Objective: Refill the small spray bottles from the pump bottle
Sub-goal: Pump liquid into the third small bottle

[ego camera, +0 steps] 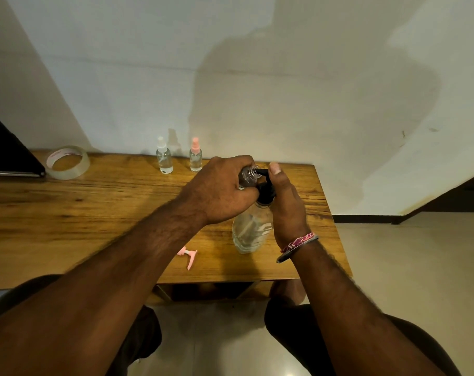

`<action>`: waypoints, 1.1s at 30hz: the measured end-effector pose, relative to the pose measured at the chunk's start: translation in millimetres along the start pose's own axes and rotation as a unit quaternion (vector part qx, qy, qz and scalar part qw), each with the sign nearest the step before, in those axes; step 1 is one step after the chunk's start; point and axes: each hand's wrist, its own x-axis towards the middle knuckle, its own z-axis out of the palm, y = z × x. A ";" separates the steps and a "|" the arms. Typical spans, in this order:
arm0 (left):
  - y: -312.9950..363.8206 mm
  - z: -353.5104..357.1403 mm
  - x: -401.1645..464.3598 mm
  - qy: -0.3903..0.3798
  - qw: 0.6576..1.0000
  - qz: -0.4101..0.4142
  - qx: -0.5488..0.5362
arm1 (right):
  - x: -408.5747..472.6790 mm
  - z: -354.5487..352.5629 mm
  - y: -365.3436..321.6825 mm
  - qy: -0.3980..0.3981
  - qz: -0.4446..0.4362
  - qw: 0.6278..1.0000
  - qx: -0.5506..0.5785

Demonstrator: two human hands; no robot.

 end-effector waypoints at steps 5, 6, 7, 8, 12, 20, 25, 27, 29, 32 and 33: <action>1.1 0.4 0.1 -0.003 1.000 0.000 0.010 | 2.2 -0.6 3.1 0.004 0.013 1.000 0.028; 0.9 0.6 0.2 -0.003 1.000 0.000 0.013 | 2.8 -0.4 3.9 0.006 0.013 0.999 0.030; 0.5 0.9 0.3 -0.004 1.000 0.000 0.015 | 3.4 -0.6 4.7 0.008 0.014 0.999 0.032; 0.2 1.1 0.4 -0.004 1.000 0.001 0.016 | 4.2 -1.0 5.8 0.012 0.015 0.999 0.035; -0.8 2.0 0.1 -0.003 1.000 0.002 0.018 | 3.7 -2.3 5.5 0.021 0.013 0.999 0.028; -5.6 2.6 0.2 -0.002 1.000 0.006 0.015 | 2.4 -4.8 3.3 0.023 0.001 1.000 0.003; -5.1 2.9 -0.7 0.004 1.000 0.009 0.012 | 1.2 -3.9 1.9 0.021 0.001 1.000 -0.010; -3.3 2.3 -1.3 0.006 1.000 0.008 0.001 | 0.4 -3.9 0.2 0.011 -0.001 1.000 -0.014; -2.6 2.0 -1.8 0.007 1.000 0.004 -0.009 | -0.8 -4.0 -3.3 -0.004 0.002 1.000 -0.005; -2.1 2.1 -2.5 0.008 1.000 0.000 -0.019 | -0.7 -4.6 -6.4 -0.020 0.012 1.000 -0.003; -2.3 1.9 -2.5 0.007 1.000 0.000 -0.021 | -0.9 -4.2 -8.3 -0.023 0.013 1.000 -0.007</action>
